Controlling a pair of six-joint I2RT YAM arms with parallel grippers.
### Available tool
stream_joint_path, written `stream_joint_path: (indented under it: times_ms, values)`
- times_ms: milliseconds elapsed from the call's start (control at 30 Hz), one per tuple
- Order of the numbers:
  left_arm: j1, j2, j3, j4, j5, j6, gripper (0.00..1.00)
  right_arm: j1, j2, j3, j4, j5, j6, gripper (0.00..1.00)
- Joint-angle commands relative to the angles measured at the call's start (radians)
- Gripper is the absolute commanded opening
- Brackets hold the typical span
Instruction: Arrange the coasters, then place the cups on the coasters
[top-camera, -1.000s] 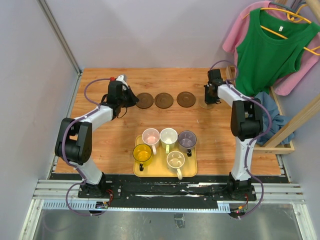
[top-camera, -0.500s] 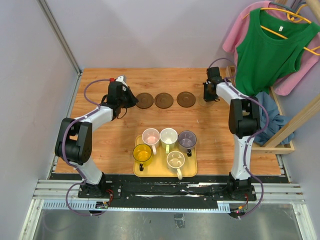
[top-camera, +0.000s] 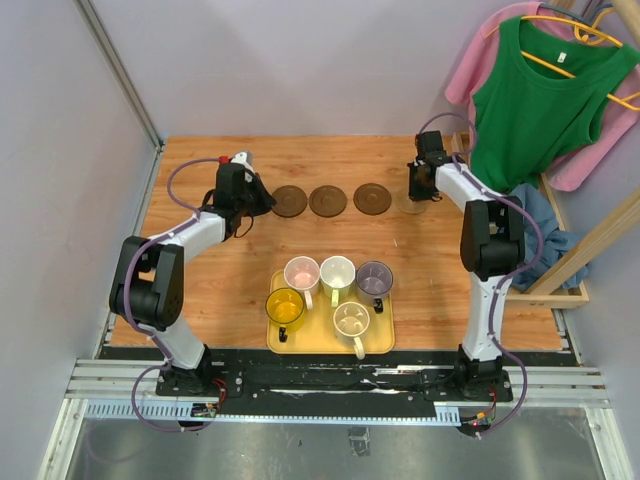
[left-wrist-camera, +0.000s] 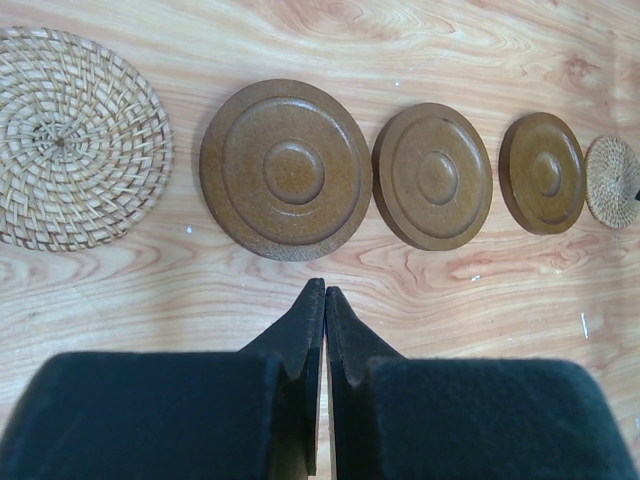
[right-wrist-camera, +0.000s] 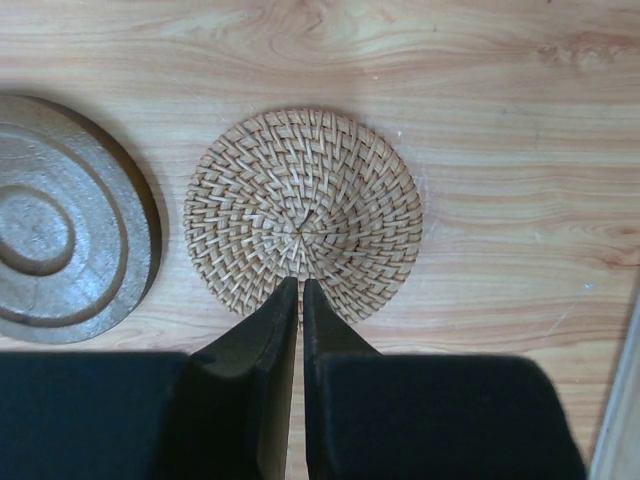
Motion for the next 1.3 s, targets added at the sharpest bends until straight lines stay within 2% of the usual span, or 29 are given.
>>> stream_joint_path:
  times_ms: [0,300,767,1267]
  values:
    - [0.004,-0.056,-0.011,0.008,-0.012,0.023,0.06,0.0,-0.084,-0.013,-0.026,0.006,0.012,0.08]
    - [0.008,-0.097,-0.032,-0.001,-0.032,0.034,0.06,0.029,-0.11,-0.018,-0.02,-0.026,0.012,0.08]
    - [0.018,-0.087,-0.047,0.023,-0.037,0.013,0.06,0.085,0.028,0.135,-0.067,-0.036,-0.031,0.07]
    - [0.031,-0.09,-0.069,0.025,-0.04,0.006,0.06,0.091,0.099,0.168,-0.085,-0.033,-0.038,0.07]
